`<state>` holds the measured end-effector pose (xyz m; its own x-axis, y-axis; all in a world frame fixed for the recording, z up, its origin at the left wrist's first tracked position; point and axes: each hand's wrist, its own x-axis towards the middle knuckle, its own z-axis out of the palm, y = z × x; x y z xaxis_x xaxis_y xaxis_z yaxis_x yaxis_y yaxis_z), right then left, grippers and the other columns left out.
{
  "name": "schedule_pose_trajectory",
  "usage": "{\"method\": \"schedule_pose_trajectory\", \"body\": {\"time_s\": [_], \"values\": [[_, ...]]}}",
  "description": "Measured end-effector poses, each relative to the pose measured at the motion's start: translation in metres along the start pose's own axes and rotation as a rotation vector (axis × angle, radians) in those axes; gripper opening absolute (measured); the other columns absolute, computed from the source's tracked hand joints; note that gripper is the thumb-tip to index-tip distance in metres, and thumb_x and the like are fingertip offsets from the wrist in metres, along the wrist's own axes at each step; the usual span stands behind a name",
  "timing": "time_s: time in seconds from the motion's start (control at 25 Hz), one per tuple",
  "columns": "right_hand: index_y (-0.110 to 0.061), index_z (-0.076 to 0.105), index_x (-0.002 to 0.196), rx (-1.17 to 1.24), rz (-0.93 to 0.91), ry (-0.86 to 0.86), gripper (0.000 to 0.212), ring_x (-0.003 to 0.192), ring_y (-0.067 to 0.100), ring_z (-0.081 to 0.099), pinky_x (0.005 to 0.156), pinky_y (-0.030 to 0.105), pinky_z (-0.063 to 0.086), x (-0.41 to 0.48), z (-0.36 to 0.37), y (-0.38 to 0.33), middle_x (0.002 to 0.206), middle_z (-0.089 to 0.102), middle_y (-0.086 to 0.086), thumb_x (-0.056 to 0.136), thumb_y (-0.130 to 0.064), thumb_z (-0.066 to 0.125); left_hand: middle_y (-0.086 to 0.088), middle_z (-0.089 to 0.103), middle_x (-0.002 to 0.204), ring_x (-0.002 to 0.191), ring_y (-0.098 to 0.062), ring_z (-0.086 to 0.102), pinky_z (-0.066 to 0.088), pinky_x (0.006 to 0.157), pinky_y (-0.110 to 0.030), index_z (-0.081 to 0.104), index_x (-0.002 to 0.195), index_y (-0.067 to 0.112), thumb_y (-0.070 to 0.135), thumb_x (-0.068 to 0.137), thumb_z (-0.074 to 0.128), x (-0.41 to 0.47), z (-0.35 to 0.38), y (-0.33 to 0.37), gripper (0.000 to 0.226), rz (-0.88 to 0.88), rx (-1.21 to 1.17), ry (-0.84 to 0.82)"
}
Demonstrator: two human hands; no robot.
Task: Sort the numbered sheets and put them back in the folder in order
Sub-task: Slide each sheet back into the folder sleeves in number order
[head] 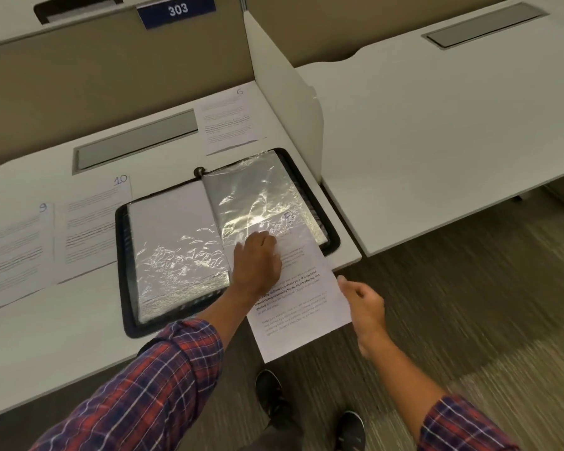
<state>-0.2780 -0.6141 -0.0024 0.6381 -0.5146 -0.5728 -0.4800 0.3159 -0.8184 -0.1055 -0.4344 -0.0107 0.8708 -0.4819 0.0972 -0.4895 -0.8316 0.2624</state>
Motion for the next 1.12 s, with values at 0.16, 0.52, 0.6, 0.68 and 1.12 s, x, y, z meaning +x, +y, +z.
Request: {"method": "schedule_pose_trajectory", "body": {"time_s": [0.16, 0.52, 0.6, 0.68, 1.12], "values": [[-0.006, 0.068, 0.118, 0.381, 0.16, -0.14, 0.03, 0.105, 0.035, 0.073, 0.086, 0.048, 0.061, -0.017, 0.0, 0.035, 0.115, 0.074, 0.02, 0.093, -0.021, 0.073, -0.001, 0.062, 0.1, 0.087, -0.02, 0.056, 0.055, 0.078, -0.045, 0.059, 0.099, 0.014, 0.017, 0.093, 0.059, -0.004, -0.004, 0.002, 0.007, 0.039, -0.06, 0.006], [-0.013, 0.064, 0.123, 0.353, 0.186, -0.172, 0.026, 0.101, 0.032, 0.076, 0.069, 0.05, 0.065, -0.039, 0.03, 0.029, 0.118, 0.074, 0.015, 0.098, -0.009, 0.068, 0.002, 0.058, 0.089, 0.076, -0.017, 0.054, 0.048, 0.068, -0.031, 0.059, 0.09, 0.014, 0.018, 0.1, 0.058, -0.009, -0.019, 0.007, 0.011, 0.008, -0.118, 0.004], [-0.016, 0.064, 0.122, 0.353, 0.187, -0.155, 0.024, 0.103, 0.032, 0.075, 0.069, 0.047, 0.065, -0.039, 0.041, 0.019, 0.118, 0.072, 0.014, 0.1, -0.01, 0.067, 0.0, 0.061, 0.09, 0.075, -0.016, 0.054, 0.047, 0.067, -0.029, 0.06, 0.089, 0.014, 0.019, 0.101, 0.058, -0.011, -0.023, 0.006, 0.013, 0.012, -0.106, 0.015], [-0.02, 0.064, 0.12, 0.356, 0.189, -0.137, 0.021, 0.104, 0.032, 0.073, 0.07, 0.046, 0.065, -0.038, 0.054, 0.009, 0.117, 0.071, 0.012, 0.101, -0.011, 0.065, -0.001, 0.064, 0.092, 0.075, -0.016, 0.056, 0.049, 0.066, -0.029, 0.062, 0.09, 0.013, 0.019, 0.102, 0.059, -0.011, -0.026, 0.006, 0.013, 0.018, -0.106, 0.017], [-0.016, 0.061, 0.13, 0.405, 0.178, -0.106, 0.03, 0.101, 0.028, 0.071, 0.069, 0.044, 0.066, -0.001, 0.111, -0.047, 0.119, 0.069, 0.011, 0.102, -0.011, 0.066, -0.004, 0.069, 0.109, 0.096, -0.02, 0.064, 0.058, 0.079, -0.038, 0.072, 0.105, 0.011, 0.026, 0.102, 0.059, -0.008, -0.036, -0.003, 0.02, 0.072, -0.113, -0.011]]}}
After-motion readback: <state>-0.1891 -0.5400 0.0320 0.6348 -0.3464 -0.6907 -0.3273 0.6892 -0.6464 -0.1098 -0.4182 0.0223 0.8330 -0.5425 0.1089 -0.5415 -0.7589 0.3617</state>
